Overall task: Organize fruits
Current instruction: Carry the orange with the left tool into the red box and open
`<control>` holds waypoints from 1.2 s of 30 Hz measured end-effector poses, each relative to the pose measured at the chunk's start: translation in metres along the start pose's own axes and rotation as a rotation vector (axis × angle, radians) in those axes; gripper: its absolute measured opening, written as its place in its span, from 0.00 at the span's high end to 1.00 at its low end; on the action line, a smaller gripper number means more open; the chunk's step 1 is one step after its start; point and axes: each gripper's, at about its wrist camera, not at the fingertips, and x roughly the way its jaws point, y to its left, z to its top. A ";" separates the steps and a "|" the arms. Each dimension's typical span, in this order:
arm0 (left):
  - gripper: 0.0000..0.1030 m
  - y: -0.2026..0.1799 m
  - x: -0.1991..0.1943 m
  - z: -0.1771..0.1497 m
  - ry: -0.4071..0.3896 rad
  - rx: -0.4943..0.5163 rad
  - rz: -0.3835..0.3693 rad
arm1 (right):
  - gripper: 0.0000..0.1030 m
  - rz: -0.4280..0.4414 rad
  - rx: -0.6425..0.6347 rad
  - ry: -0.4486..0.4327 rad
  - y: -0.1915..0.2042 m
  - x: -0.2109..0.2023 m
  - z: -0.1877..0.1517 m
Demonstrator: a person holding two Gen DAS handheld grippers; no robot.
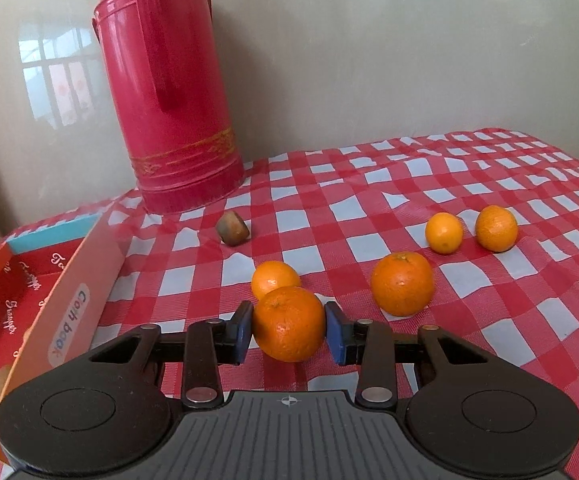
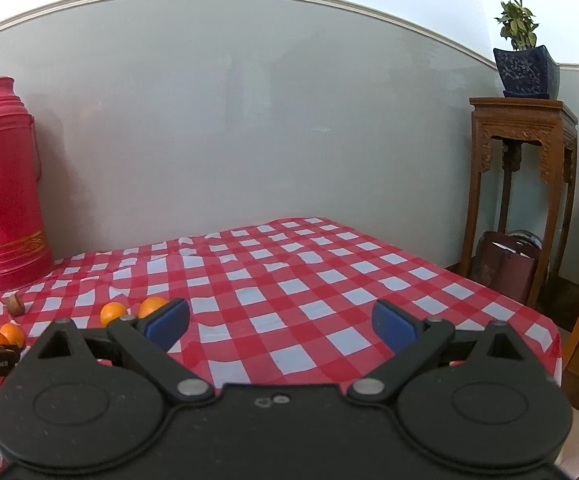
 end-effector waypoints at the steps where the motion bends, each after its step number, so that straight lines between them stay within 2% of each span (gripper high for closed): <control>1: 0.63 0.001 -0.002 0.000 -0.003 0.003 -0.001 | 0.10 0.002 -0.001 0.000 0.001 0.000 0.000; 13: 0.63 0.015 -0.033 -0.004 -0.082 0.045 0.026 | 0.10 0.014 -0.016 0.004 0.009 -0.001 -0.001; 20: 0.63 0.055 -0.046 0.001 -0.116 -0.011 0.127 | 0.10 0.042 -0.037 0.003 0.022 -0.002 -0.002; 30: 0.63 0.139 -0.037 -0.007 -0.069 -0.125 0.302 | 0.10 0.059 -0.060 0.009 0.033 -0.002 -0.004; 36: 0.63 0.180 -0.021 -0.012 -0.011 -0.215 0.366 | 0.10 0.076 -0.077 0.010 0.041 -0.002 -0.005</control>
